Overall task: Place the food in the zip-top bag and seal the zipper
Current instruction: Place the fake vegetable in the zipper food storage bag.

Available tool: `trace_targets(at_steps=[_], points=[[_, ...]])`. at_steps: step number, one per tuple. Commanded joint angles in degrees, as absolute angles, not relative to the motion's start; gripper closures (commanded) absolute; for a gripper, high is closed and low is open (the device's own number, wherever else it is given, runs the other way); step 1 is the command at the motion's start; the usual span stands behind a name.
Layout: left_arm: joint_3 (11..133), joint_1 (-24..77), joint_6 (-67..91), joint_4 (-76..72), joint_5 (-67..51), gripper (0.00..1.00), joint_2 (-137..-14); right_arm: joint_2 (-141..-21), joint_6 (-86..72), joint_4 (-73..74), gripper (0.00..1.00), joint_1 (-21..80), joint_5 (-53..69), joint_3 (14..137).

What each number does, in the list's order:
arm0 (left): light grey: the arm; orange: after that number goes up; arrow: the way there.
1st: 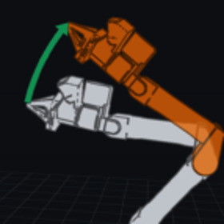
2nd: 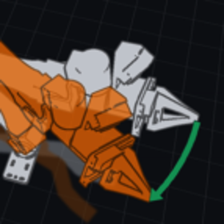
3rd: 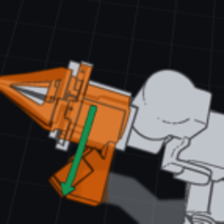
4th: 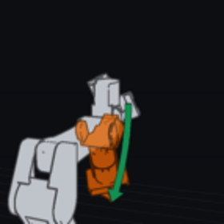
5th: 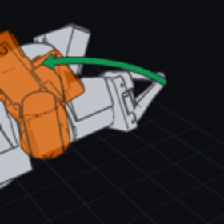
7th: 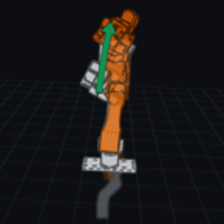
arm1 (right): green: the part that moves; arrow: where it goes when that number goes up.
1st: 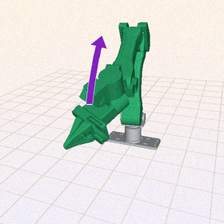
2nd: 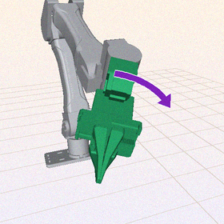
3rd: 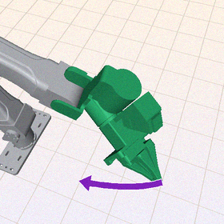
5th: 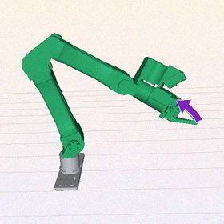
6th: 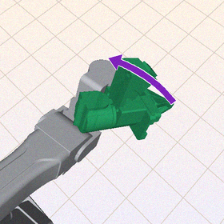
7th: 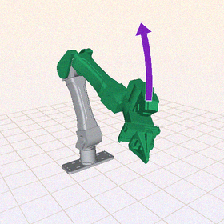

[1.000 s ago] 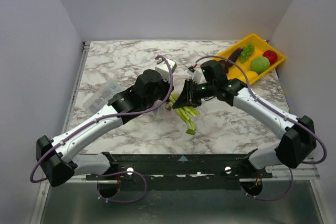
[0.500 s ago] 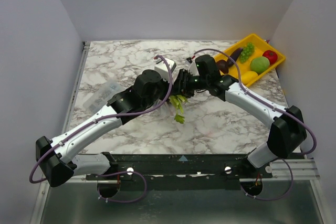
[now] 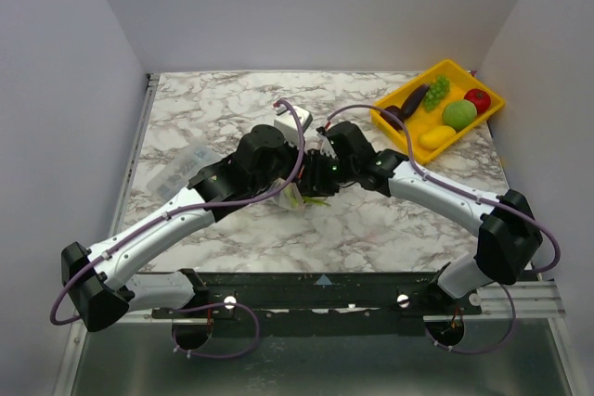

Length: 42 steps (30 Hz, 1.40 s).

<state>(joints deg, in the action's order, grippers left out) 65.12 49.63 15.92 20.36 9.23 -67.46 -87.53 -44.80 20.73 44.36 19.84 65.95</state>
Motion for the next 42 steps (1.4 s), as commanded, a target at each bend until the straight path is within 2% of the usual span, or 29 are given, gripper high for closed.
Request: trace_targets(at_steps=[1,6,10,13,17,22,27,35,42], points=[[65.6,50.0,16.2,17.1,7.7,1.0,-67.8,-85.8,-44.7,20.1,0.65,45.4,16.8,64.2],[65.6,50.0,16.3,17.1,7.7,1.0,-67.7,-87.2,-45.2,16.3,0.82,45.5,15.2,63.3],[65.6,50.0,16.5,17.2,7.4,1.0,-67.7,-89.0,-45.6,12.9,0.88,45.8,13.1,63.3],[65.7,50.0,16.8,17.2,6.7,1.0,-67.2,-90.0,-45.6,9.2,0.98,45.8,9.9,62.9],[65.3,50.0,17.2,16.8,6.3,1.0,-66.5,-89.9,-46.0,2.5,1.0,45.9,4.0,60.6],[65.0,50.1,17.4,16.8,7.0,1.0,-67.0,-91.9,-48.5,-6.7,0.99,45.9,3.9,58.7],[65.6,50.0,17.2,17.5,8.7,1.0,-67.6,-91.6,-48.1,-2.8,0.9,46.2,5.8,59.8],[66.2,50.0,16.6,18.5,12.2,1.0,-67.8,-82.5,-44.6,10.4,0.57,46.3,4.8,58.9],[66.0,50.0,15.9,18.1,13.7,1.0,-68.5,-75.2,-42.9,15.9,0.44,46.3,1.6,58.4]])
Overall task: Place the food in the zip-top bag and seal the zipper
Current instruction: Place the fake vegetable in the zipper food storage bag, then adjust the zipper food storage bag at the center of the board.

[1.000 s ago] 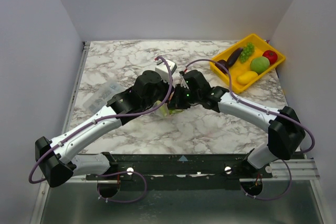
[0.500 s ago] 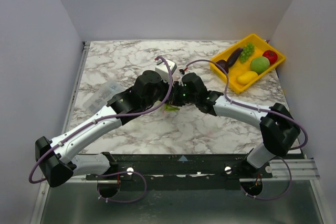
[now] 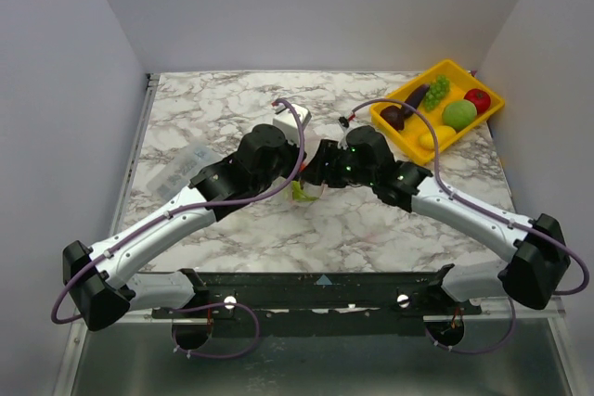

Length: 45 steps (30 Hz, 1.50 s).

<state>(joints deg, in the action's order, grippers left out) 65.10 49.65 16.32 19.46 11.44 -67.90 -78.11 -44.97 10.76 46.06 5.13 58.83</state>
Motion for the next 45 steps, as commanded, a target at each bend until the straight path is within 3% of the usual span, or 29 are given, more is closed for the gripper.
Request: trace_targets(at_steps=[1,12,25,33,39,45], points=[[65.7,50.0,15.7,17.9,14.0,1.0,-68.6,-74.7,-42.8,16.2,0.42,46.2,0.8,58.3],[68.7,50.0,17.3,24.4,14.4,1.0,-70.3,-69.5,-42.4,19.2,0.38,46.2,-1.4,59.5],[59.4,50.0,11.7,17.9,17.9,1.0,-64.9,-65.0,-43.2,20.7,0.34,46.2,-0.9,56.9],[60.9,50.0,11.3,18.3,17.4,1.0,-65.7,-66.8,-44.3,17.3,0.35,46.2,5.2,57.0],[60.5,50.0,11.2,18.1,16.5,1.0,-63.7,-67.0,-45.1,22.1,0.36,46.2,-3.0,56.8],[60.6,50.0,11.3,18.3,15.7,1.0,-62.7,-68.9,-46.5,16.2,0.41,46.2,-1.7,51.9]])
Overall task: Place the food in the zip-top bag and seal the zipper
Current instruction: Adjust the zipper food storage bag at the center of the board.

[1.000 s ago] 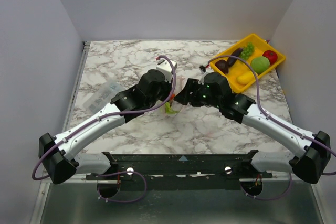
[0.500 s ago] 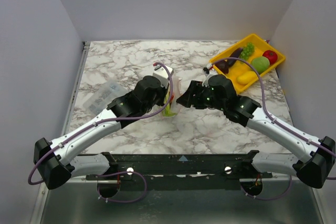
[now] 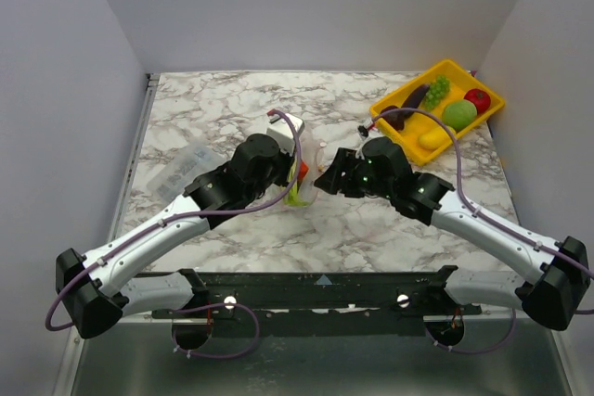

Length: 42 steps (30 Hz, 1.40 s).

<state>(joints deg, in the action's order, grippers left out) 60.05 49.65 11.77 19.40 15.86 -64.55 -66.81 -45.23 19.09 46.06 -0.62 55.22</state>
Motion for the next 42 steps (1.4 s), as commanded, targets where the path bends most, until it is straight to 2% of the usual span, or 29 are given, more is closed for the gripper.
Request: trace_targets(at_steps=[1,6,10,13,16,18,22,25,28,33,38,42], points=[[60.6,50.0,11.3,18.3,15.8,1.0,-62.6,-69.8,-46.9,15.0,0.42,46.2,-0.9,51.3],[60.5,50.0,11.3,18.4,15.7,1.0,-62.1,-73.8,-49.6,6.5,0.51,46.2,3.5,49.3],[60.6,50.0,11.3,18.4,15.8,1.0,-61.7,-76.8,-51.5,0.9,0.52,46.3,6.9,49.0],[60.6,50.0,11.2,18.4,16.0,1.0,-61.5,-77.7,-52.2,-2.2,0.67,46.3,8.1,49.3],[60.6,50.0,11.2,19.1,17.5,1.0,-60.7,-77.7,-51.2,-0.2,0.99,46.4,7.6,52.5],[61.5,50.0,11.5,20.8,20.4,1.0,-59.5,-77.8,-48.9,5.6,1.0,46.3,6.7,57.4],[70.6,50.0,17.3,34.7,26.2,1.0,-57.3,-79.5,-43.5,19.4,1.0,46.3,5.5,71.0],[76.0,49.9,22.9,44.3,28.6,1.0,-53.9,-79.1,-42.3,22.0,1.0,46.3,8.7,75.0],[75.7,49.9,27.4,47.1,24.7,1.0,-48.5,-77.0,-43.4,20.6,1.0,46.3,12.0,73.6],[67.0,49.8,34.0,45.9,20.5,1.0,-41.8,-76.3,-45.7,14.2,1.0,46.3,19.8,69.6],[65.8,49.8,35.4,48.0,17.8,1.0,-43.3,-76.5,-51.7,3.4,1.0,46.8,27.7,63.7],[66.4,49.8,35.3,47.6,15.4,1.0,-44.4,-75.8,-52.4,3.1,1.0,47.8,28.0,66.1]])
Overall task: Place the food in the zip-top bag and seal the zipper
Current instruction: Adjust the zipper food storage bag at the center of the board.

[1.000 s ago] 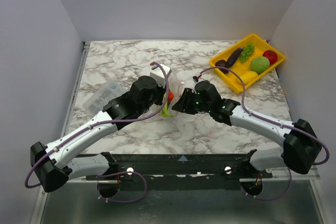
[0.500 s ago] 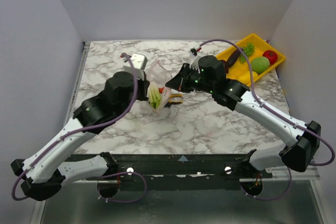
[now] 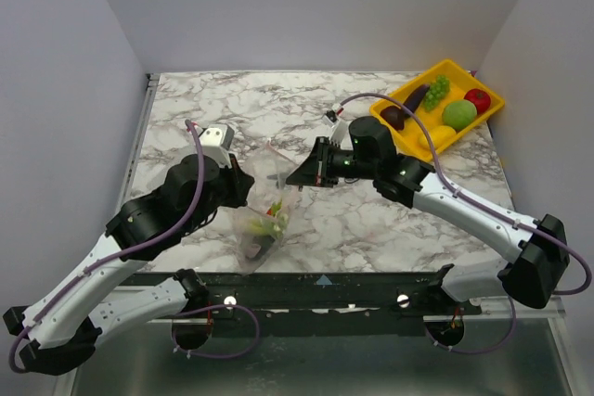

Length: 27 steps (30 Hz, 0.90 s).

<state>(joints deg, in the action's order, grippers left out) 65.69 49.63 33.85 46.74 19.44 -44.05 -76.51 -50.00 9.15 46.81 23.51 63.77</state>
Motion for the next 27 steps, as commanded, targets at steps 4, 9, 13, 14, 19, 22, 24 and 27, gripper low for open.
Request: trace_targets(at_steps=[4,9,13,14,19,22,24,27], points=[[70.1,49.8,34.8,47.9,15.3,1.0,-46.0,-75.6,-51.7,5.7,1.0,48.9,27.3,70.8],[70.9,49.8,34.0,48.1,18.9,1.0,-45.6,-75.4,-52.3,4.4,1.0,49.0,27.6,70.8],[73.2,49.8,31.9,50.2,23.9,1.0,-44.5,-78.4,-50.4,9.9,1.0,49.0,26.7,75.5],[74.7,49.8,31.5,51.0,24.3,1.0,-44.6,-78.8,-50.1,10.6,1.0,49.0,27.0,77.0],[75.8,49.8,30.8,50.1,23.1,1.0,-42.0,-78.1,-50.1,6.5,1.0,49.5,27.4,79.8],[70.7,49.8,31.2,48.6,23.7,1.0,-40.6,-79.8,-52.1,2.6,1.0,49.5,27.1,74.8],[68.4,49.8,32.0,49.6,24.2,1.0,-40.9,-82.2,-55.1,-2.0,1.0,49.6,29.8,70.8],[66.8,49.7,31.9,50.6,23.8,1.0,-41.5,-83.2,-56.6,-5.4,1.0,51.4,29.2,68.5]])
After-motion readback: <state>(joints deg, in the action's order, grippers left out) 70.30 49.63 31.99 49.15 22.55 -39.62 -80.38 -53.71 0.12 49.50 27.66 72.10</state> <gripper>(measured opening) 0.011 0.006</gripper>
